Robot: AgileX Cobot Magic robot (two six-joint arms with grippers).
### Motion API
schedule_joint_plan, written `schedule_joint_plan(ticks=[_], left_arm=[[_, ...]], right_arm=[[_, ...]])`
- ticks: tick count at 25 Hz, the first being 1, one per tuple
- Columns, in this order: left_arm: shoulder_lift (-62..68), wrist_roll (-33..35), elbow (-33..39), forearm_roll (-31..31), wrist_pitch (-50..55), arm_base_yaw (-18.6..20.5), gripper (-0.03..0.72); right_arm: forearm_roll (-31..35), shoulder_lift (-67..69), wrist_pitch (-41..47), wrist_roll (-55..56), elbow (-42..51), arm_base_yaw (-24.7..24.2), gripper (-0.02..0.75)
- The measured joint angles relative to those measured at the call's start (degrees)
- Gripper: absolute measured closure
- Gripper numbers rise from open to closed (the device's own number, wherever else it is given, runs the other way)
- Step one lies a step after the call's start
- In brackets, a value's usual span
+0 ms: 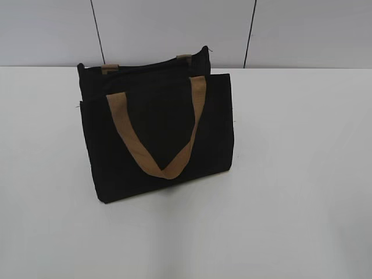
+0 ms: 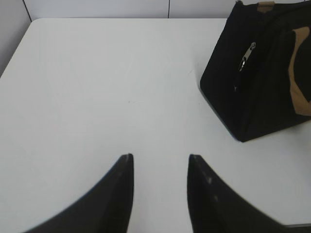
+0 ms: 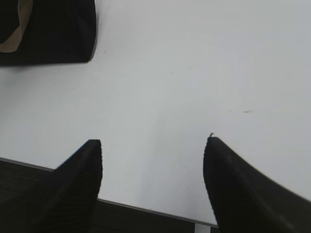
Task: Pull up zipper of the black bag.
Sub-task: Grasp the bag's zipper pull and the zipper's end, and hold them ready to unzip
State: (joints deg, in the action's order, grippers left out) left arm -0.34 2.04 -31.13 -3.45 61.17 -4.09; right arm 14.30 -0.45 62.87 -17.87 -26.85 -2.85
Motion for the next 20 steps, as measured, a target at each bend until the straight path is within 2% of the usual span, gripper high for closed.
schedule_joint_plan(ticks=[20], left_arm=[[0.00, 0.00, 0.00, 0.00, 0.00, 0.00, 0.437]], right_arm=[[0.00, 0.00, 0.00, 0.00, 0.00, 0.00, 0.240]])
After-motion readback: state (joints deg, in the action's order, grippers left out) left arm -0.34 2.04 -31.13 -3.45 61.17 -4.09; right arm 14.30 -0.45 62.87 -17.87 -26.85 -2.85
